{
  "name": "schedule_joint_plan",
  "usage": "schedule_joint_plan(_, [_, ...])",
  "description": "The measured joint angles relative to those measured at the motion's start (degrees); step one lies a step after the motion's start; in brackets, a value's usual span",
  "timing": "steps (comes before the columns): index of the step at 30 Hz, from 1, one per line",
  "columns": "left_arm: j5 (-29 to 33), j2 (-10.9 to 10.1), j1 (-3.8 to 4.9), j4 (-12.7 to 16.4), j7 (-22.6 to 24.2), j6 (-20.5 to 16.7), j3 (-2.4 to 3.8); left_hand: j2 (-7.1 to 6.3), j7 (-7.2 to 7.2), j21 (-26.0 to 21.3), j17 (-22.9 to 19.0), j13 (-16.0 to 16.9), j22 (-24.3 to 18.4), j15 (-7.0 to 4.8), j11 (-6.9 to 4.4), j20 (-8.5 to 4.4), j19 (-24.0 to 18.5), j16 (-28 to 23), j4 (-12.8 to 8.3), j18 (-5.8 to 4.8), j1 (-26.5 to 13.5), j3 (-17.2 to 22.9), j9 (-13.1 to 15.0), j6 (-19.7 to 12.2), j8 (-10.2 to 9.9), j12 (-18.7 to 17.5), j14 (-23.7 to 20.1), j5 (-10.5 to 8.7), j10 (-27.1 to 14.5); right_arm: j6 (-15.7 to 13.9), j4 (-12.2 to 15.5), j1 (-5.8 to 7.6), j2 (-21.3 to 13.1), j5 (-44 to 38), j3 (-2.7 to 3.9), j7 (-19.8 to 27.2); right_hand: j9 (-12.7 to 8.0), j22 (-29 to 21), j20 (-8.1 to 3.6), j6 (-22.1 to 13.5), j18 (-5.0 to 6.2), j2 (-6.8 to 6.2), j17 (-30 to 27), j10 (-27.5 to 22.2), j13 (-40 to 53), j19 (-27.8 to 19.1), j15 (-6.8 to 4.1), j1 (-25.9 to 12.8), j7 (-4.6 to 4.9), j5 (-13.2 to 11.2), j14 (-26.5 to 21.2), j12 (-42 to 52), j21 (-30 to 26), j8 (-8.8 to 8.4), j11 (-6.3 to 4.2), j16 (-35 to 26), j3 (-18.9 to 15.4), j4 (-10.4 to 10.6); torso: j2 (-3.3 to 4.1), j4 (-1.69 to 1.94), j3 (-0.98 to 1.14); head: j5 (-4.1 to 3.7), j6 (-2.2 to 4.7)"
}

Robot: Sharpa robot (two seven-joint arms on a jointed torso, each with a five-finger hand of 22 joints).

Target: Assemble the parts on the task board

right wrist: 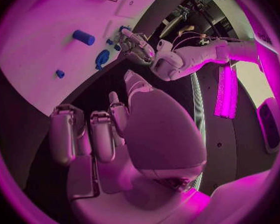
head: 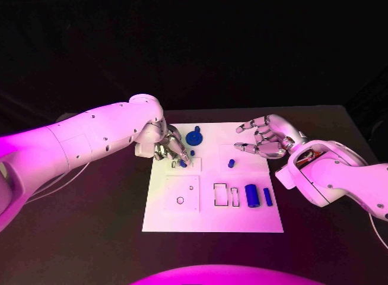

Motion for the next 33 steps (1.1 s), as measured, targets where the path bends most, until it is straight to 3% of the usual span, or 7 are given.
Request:
schedule_joint_plan(18, [0.1, 0.0, 0.0, -0.2, 0.0, 0.0, -0.04, -0.07, 0.53, -0.5, 0.0, -0.2, -0.5, 0.0, 0.2, 0.41, -0.4, -0.3, 3.3, 0.0, -0.5, -7.0, 0.5, -0.1, -1.3, -0.3, 0.0, -0.25, -0.6, 0.0, 0.0, -0.04, 0.0, 0.0, 0.0, 0.0, 0.0, 0.0, 0.0, 0.0, 0.0, -0.23, 0.0, 0.0, 0.0, 0.0, 0.0, -0.2, 0.0, 0.0, 0.0, 0.0, 0.0, 0.0, 0.0, 0.0, 0.0, 0.0, -0.02, -0.02, 0.02, 0.02, -0.01])
schedule_joint_plan(26, [0.2, -0.1, 0.0, 0.0, -0.1, -0.1, -0.02, -0.07, 0.53, -0.5, 0.0, -0.2, -0.5, 0.0, 0.2, 0.42, -0.4, -0.3, 3.6, 0.0, -0.5, -7.3, 0.5, -0.1, -1.6, -0.3, 0.0, -0.25, -0.6, 0.0, 0.0, -0.07, -0.1, 0.0, 0.0, 0.0, 0.0, 0.0, 0.0, 0.0, 0.0, -0.23, 0.0, 0.0, 0.0, 0.0, 0.0, -0.2, 0.0, 0.0, 0.0, 0.0, 0.0, 0.0, 0.0, 0.0, 0.0, 0.0, -0.01, -0.01, 0.03, -0.01, -0.02])
schedule_joint_plan(33, [0.2, -1.4, -0.08, 2.3, -0.1, -0.4, 0.38, -0.08, 0.52, -0.5, 0.0, -0.2, -0.5, 0.0, 0.2, 0.42, -0.4, -0.3, 3.6, 0.0, -0.5, -7.6, 0.6, -0.1, -2.0, -0.3, 0.0, -0.25, -0.6, 0.0, 0.0, -0.18, -0.1, 0.0, 0.0, 0.0, 0.0, 0.0, 0.0, 0.0, 0.0, -0.23, 0.0, 0.0, 0.0, 0.0, 0.0, -0.2, 0.0, 0.0, 0.0, 0.0, 0.0, 0.0, 0.0, 0.0, 0.0, 0.0, -0.01, -0.01, -0.01, 0.0, 0.1])
